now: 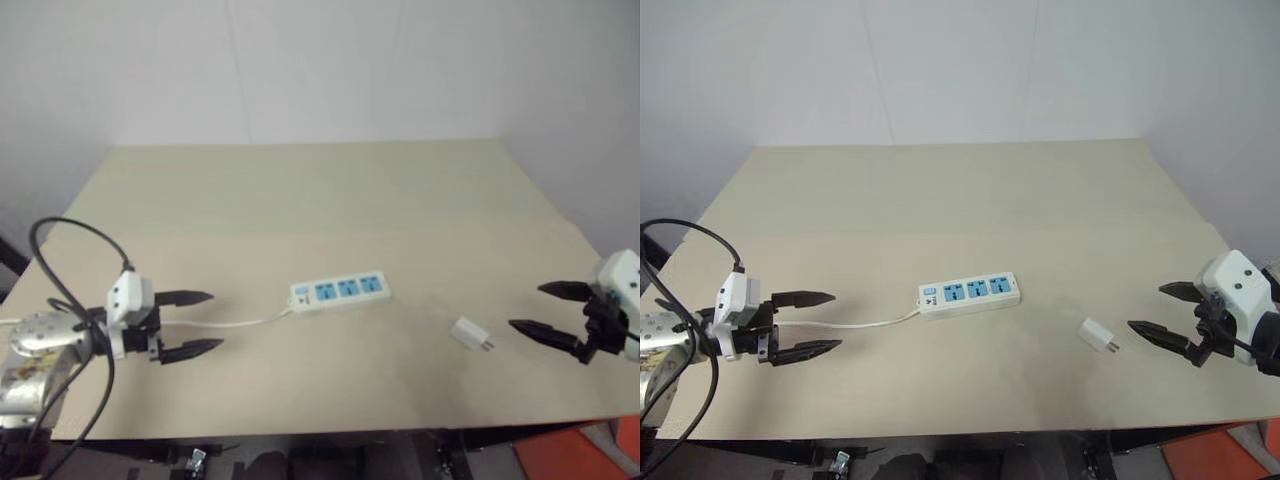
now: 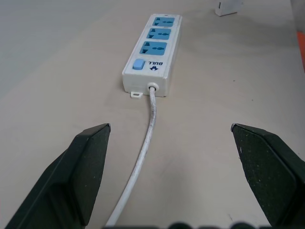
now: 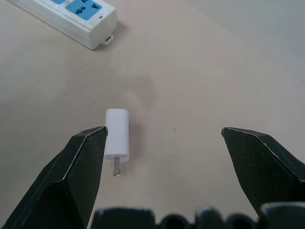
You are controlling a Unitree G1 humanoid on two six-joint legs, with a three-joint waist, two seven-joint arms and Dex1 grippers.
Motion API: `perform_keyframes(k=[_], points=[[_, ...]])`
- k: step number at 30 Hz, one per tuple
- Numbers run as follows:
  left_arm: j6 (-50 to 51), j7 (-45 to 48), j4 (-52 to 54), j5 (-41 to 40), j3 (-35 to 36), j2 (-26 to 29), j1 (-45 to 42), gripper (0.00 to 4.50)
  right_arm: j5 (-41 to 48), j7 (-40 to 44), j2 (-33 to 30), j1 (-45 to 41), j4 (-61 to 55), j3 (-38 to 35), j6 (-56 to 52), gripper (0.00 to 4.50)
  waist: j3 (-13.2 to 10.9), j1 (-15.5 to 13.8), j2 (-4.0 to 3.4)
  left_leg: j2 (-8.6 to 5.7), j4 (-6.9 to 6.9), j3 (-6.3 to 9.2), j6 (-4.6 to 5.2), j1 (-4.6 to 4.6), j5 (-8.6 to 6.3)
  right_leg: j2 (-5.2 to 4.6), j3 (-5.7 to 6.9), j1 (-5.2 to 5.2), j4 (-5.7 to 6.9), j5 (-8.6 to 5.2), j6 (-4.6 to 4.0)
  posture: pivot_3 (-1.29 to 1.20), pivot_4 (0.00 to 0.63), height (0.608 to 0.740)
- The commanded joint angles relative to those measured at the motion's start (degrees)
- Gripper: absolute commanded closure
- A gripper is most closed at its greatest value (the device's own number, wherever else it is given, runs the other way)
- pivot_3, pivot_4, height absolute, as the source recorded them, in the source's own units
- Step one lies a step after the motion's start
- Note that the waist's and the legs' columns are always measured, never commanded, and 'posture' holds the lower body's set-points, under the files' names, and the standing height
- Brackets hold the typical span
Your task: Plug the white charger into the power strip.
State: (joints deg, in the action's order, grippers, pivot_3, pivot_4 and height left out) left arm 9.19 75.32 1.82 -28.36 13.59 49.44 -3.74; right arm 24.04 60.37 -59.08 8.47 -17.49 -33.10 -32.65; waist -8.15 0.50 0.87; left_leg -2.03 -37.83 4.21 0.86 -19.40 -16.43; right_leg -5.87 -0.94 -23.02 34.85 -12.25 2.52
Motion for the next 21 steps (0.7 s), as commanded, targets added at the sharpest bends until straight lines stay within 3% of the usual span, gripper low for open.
perform_keyframes(k=[1, 21], points=[[0.12, -0.55, 1.31, -0.41, 1.4, 0.73, 0.46, 0.06, 0.17, -0.74, -0.58, 0.18, -1.43, -2.03, -0.5, 0.0, 0.0, -0.04, 0.0, 0.0, 0.0, 0.0, 0.0, 0.0, 0.0, 0.0, 0.0, 0.0, 0.0, 0.0, 0.0, 0.0, 0.15, 0.74], [-4.85, 2.29, -7.84, 2.25, -2.98, -0.84, -7.01, 0.06, 0.69, -2.64, 1.57, 4.02, -6.2, -4.27, -1.94, 0.0, -0.02, 0.13, 0.01, -0.02, 0.0, 0.0, 0.0, 0.01, 0.0, 0.0, -0.01, 0.0, 0.02, -0.06, 0.1, 0.0, 0.15, 0.74]])
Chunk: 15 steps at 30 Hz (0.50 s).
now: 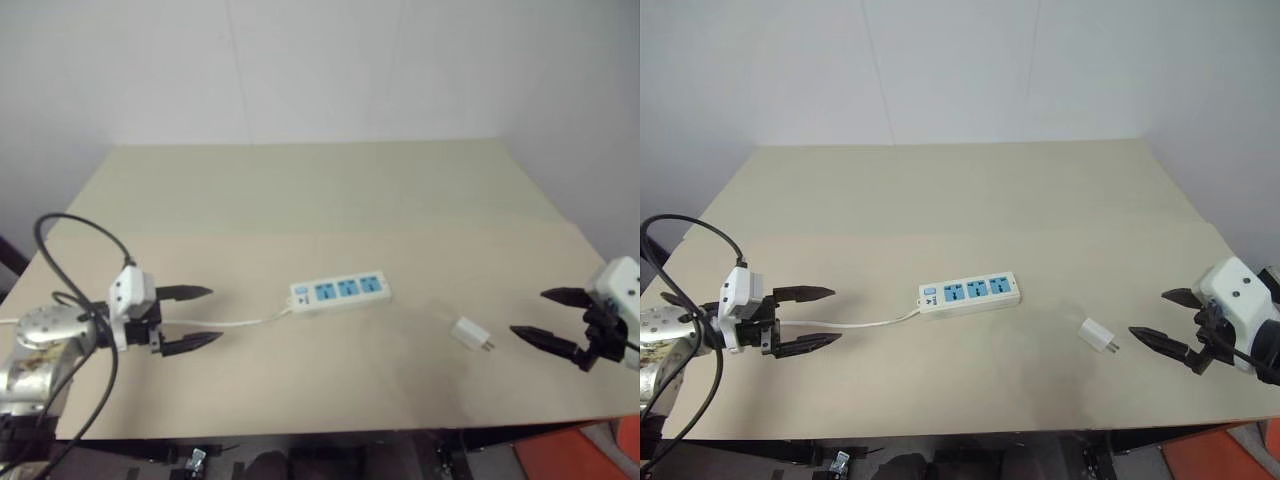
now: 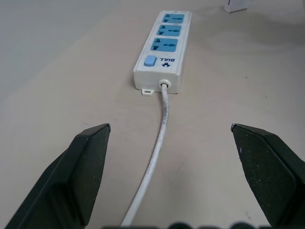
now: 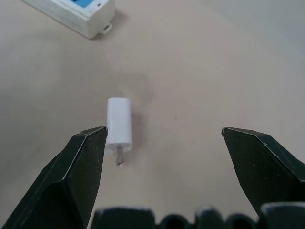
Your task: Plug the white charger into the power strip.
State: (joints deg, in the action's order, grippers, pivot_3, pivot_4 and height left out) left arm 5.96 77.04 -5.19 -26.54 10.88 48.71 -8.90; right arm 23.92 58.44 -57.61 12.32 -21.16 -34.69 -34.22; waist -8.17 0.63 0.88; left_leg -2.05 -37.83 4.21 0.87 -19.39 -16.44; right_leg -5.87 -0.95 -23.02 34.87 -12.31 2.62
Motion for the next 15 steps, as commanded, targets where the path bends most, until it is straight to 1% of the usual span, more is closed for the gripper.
perform_keyframes(k=[1, 5, 7, 11, 15], points=[[-2.14, 0.92, -1.51, 0.58, -0.66, -0.38, -2.51, 0.06, 0.79, -0.78, 0.3, 0.4, -2.88, -2.8, -0.39, 0.0, 0.0, 0.0, 0.0, 0.0, 0.0, 0.0, 0.0, 0.0, 0.0, 0.0, 0.0, 0.0, 0.0, 0.0, 0.0, 0.0, 0.15, 0.74], [-5.13, 2.65, -6.27, 2.18, -3.17, -2.4, -6.42, 0.06, 0.69, -1.49, 0.82, 0.41, -3.71, -2.36, -0.51, 0.0, 0.0, -0.01, 0.0, -0.01, 0.0, 0.0, 0.0, -0.01, 0.0, 0.01, 0.01, 0.0, -0.01, 0.0, 0.0, 0.0, 0.15, 0.74], [-6.47, 3.66, -10.14, 3.27, -5.08, -4.26, -9.67, 0.06, 0.72, -2.05, 1.03, -0.08, -3.91, -1.7, -0.42, 0.0, 0.0, -0.04, 0.01, -0.05, 0.0, -0.01, 0.0, -0.01, 0.0, 0.01, 0.01, 0.0, -0.01, 0.02, -0.03, 0.0, 0.15, 0.74], [-11.33, 6.3, -20.98, 6.65, -9.46, -9.62, -18.01, 0.06, 1.84, -3.84, 2.07, -2.19, -4.22, -0.22, -1.12, 0.0, -0.01, -0.34, 0.03, -0.13, -0.01, -0.11, 0.0, 0.0, 0.0, 0.01, 0.06, 0.03, 0.0, 0.07, -0.1, 0.0, 0.15, 0.74], [-18.83, 9.52, -32.87, 8.03, -10.41, -15.04, -25.33, 0.06, 1.36, -5.7, 2.92, -3.16, -5.17, 2.02, -1.25, 0.0, -0.04, -0.45, 0.09, -0.16, -0.03, -0.2, 0.0, -0.08, 0.0, 0.02, 0.08, 0.0, -0.01, 0.09, -0.13, 0.0, 0.15, 0.74]])
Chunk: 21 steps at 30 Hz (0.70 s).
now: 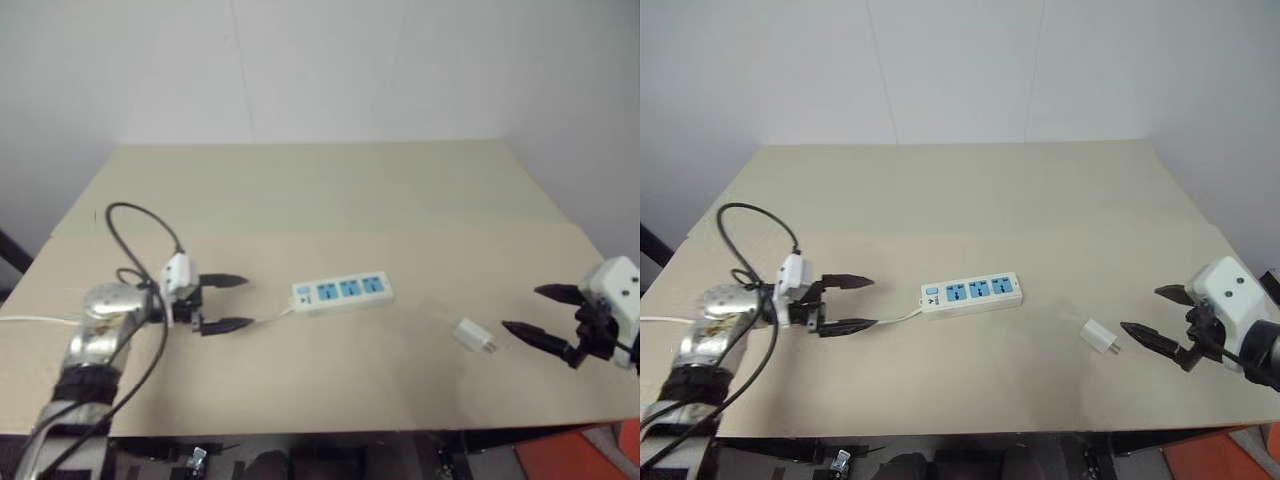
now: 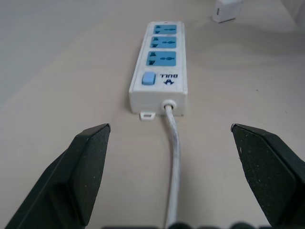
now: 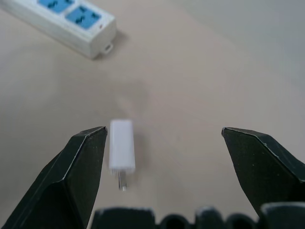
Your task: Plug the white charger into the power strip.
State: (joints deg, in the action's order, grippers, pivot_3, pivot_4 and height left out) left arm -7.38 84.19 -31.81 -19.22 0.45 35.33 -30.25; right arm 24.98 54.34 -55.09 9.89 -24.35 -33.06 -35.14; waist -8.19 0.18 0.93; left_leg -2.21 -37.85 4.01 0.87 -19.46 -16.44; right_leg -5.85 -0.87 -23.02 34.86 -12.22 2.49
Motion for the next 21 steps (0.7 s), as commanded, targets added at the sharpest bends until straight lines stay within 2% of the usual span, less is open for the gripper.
perform_keyframes(k=[1, 6, 9, 14, 21], points=[[-8.19, 3.1, -10.18, 1.78, -0.6, -3.04, -6.19, 0.06, 0.08, -2.28, 0.59, -0.83, -2.65, 0.89, -0.32, 0.0, -0.03, 0.03, 0.05, 0.01, 0.0, 0.0, 0.0, -0.02, 0.0, 0.0, 0.01, -0.02, 0.0, 0.0, 0.0, 0.0, 0.15, 0.74], [-15.86, 4.51, -25.34, 5.25, -1.35, -8.52, -15.09, 0.06, 1.38, -4.6, 2.06, -0.12, -6.71, 0.76, -1.78, 0.0, -0.05, -0.03, 0.08, -0.02, -0.02, -0.01, 0.01, -0.09, 0.0, 0.0, 0.02, -0.04, -0.01, 0.01, 0.0, 0.0, 0.15, 0.74], [-18.89, 4.05, -30.64, 7.06, -1.27, -10.86, -18.67, 0.06, 1.25, -5.78, 3.39, 1.93, -8.7, 0.25, -2.33, 0.0, -0.07, -0.18, 0.12, -0.02, -0.05, 0.02, 0.01, -0.18, 0.0, 0.01, 0.08, -0.06, -0.01, 0.0, 0.01, 0.0, 0.15, 0.74], [-19.52, 4.79, -34.67, 7.69, -0.13, -13.45, -21.62, 0.06, 1.07, -8.06, 5.71, 5.11, -11.14, -0.16, -2.98, 0.0, -0.09, -0.17, 0.15, -0.03, -0.07, 0.04, 0.02, -0.26, -0.01, 0.01, 0.09, -0.09, 0.02, 0.01, 0.02, 0.0, 0.15, 0.74], [-19.89, 4.73, -36.09, 10.16, -0.73, -15.25, -21.29, 0.06, 1.4, -10.91, 7.76, 7.25, -13.34, -0.05, -3.91, 0.0, -0.08, 0.01, 0.14, -0.02, -0.09, 0.06, 0.02, -0.21, -0.01, 0.04, 0.08, -0.08, 0.05, 0.0, 0.03, 0.0, 0.15, 0.74]])
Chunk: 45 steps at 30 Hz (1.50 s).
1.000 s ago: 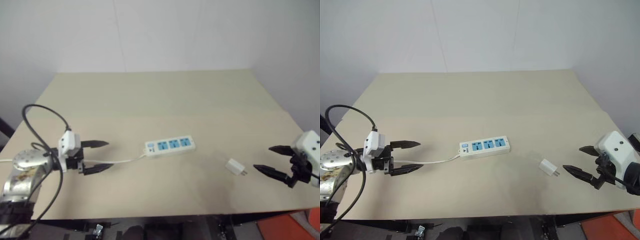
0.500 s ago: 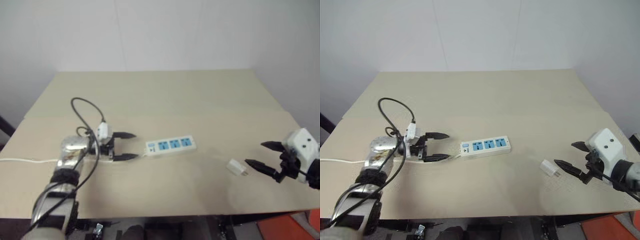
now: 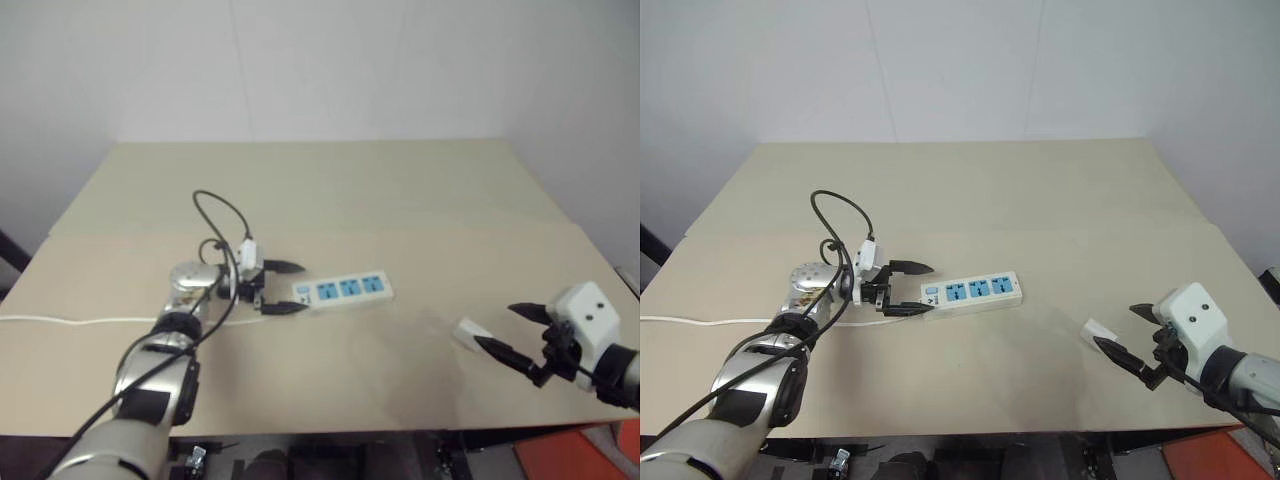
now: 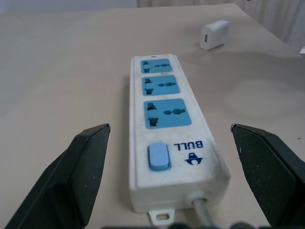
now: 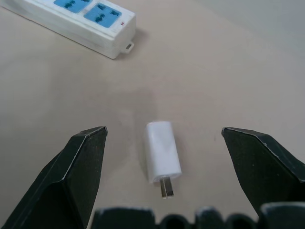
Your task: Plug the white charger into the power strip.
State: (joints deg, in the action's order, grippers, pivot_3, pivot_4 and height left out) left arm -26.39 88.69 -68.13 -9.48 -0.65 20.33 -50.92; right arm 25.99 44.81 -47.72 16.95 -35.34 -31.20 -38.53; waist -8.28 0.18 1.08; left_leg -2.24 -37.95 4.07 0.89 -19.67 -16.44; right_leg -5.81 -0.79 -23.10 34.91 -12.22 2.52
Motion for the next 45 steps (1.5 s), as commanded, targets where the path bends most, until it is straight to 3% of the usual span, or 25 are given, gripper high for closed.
perform_keyframes(k=[1, 15, 29, 33, 35, 39, 41, 45], points=[[-1.08, 0.03, 0.14, 0.71, 0.45, -0.42, -0.33, 0.06, 0.28, -1.66, 0.54, 0.29, -2.51, -1.7, -0.58, 0.0, 0.0, -0.01, 0.0, 0.0, 0.0, 0.0, 0.0, 0.0, 0.0, 0.0, 0.0, 0.0, 0.0, 0.0, 0.01, 0.0, 0.15, 0.74], [-4.57, -7.65, -2.62, 6.1, -0.35, -2.49, 1.59, 0.06, -0.79, -4.63, 0.08, -1.96, -1.66, 0.96, -2.07, 0.0, 0.0, -0.19, 0.0, 0.01, 0.0, 0.02, 0.0, 0.0, 0.0, 0.02, 0.0, 0.0, -0.01, 0.0, 0.0, 0.0, 0.15, 0.74], [-2.92, -9.29, -3.86, 6.38, 0.61, -4.49, 2.11, 0.06, -1.62, -6.28, 0.49, -2.74, -1.67, 2.35, -2.02, 0.0, 0.0, -0.26, 0.0, 0.01, -0.01, 0.02, 0.0, 0.02, 0.0, 0.03, 0.01, 0.02, 0.0, 0.0, 0.0, 0.0, 0.15, 0.74], [-2.97, -10.72, -3.93, 6.56, 0.82, -4.83, 2.17, 1.21, -2.04, -6.45, 0.29, -2.63, -1.85, 2.76, -1.85, 0.0, 0.01, -0.27, -0.01, 0.01, -0.02, 0.02, 0.0, 0.02, 0.0, 0.03, 0.0, 0.02, -0.01, 0.0, 0.0, 0.0, 0.15, 0.74], [-3.29, -11.53, -3.84, 7.38, 0.27, -4.73, 2.05, 1.19, -2.04, -6.3, -0.28, -3.01, -2.16, 2.98, -2.63, 0.0, 0.01, -0.36, -0.01, 0.0, -0.03, 0.03, 0.0, 0.03, 0.0, 0.03, 0.0, 0.04, 0.01, 0.0, 0.0, 0.0, 0.15, 0.74], [-4.65, -10.88, -3.46, 9.02, -0.85, -4.03, 2.08, 1.19, 1.32, -5.68, -6.7, -7.73, -4.08, 3.4, -13.3, 0.0, 0.03, -0.36, -0.04, 0.0, -0.05, 0.01, 0.0, 0.12, 0.0, 0.02, -0.02, 0.11, 0.01, 0.0, 0.0, 0.0, 0.15, 0.74], [-4.85, -9.23, -2.79, 8.78, -0.91, -3.72, 2.01, 1.19, 4.76, -3.67, -12.91, -12.01, -4.42, 4.44, -20.56, 0.0, 0.04, -0.19, -0.06, 0.01, -0.06, 0.02, 0.0, 0.13, 0.0, 0.03, -0.01, 0.11, 0.01, 0.01, 0.0, 0.0, 0.15, 0.74], [-5.01, -5.47, -1.14, 8.01, -1.26, -3.41, 2.26, 1.19, 7.63, 5.59, -29.33, -21.57, -1.26, 14.0, -24.48, 0.0, 0.18, -0.17, -0.13, 0.13, -0.14, 0.16, 0.07, -0.2, -0.04, 0.2, 0.01, -0.14, 0.03, 0.02, -0.05, 0.0, 0.15, 0.74]])
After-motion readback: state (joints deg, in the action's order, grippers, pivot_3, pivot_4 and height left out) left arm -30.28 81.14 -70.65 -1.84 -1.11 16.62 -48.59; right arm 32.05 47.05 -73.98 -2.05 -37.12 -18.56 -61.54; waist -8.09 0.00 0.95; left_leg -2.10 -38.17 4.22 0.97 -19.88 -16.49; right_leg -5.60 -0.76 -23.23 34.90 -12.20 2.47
